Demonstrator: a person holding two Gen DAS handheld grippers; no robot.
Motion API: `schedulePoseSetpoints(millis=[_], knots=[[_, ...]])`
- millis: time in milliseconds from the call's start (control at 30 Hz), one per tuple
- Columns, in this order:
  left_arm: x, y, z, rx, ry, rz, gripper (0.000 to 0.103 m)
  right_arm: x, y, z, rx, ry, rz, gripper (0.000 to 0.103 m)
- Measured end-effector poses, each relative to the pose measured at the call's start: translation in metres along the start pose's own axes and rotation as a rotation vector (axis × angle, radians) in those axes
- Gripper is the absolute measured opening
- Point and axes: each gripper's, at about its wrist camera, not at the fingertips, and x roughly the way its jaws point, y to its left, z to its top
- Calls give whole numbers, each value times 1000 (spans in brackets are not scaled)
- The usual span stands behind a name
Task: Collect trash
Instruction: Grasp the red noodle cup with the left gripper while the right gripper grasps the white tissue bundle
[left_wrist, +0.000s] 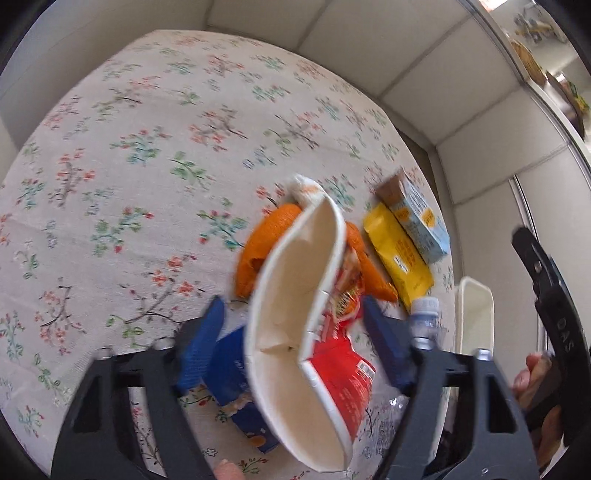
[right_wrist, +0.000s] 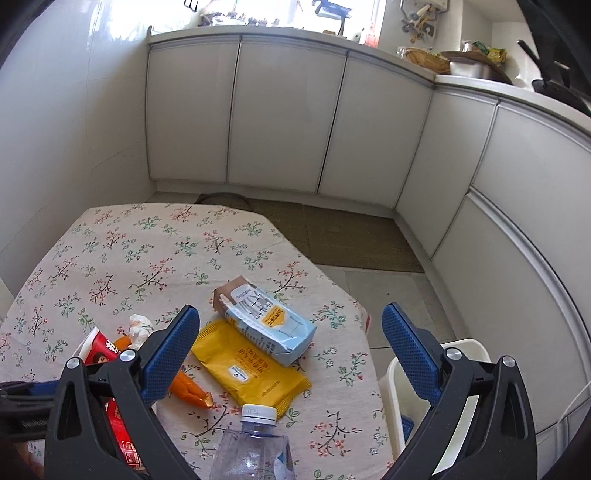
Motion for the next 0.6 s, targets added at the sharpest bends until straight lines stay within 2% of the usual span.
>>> schedulePoseSetpoints(millis=[33,67,267,333,467,600], knots=[[4,-3,-1,17,20,-9,38,5,1,0,-4,19,14,96],[6,-4,-3,31,26,-13,32,10,2,0,-7,34,24,96],[-15,-2,-5,31,-47,-28,27,48,12,-3,4,192,152,96],[-32,2,-3,15,-96,2,27,61,18,-4,5,238,194,96],[-71,16,2,-13,-222,117,27,77,39,0,-36,247,262,96],[-105,34,5,-83,-320,138,27,89,73,1,-95,295,354,96]])
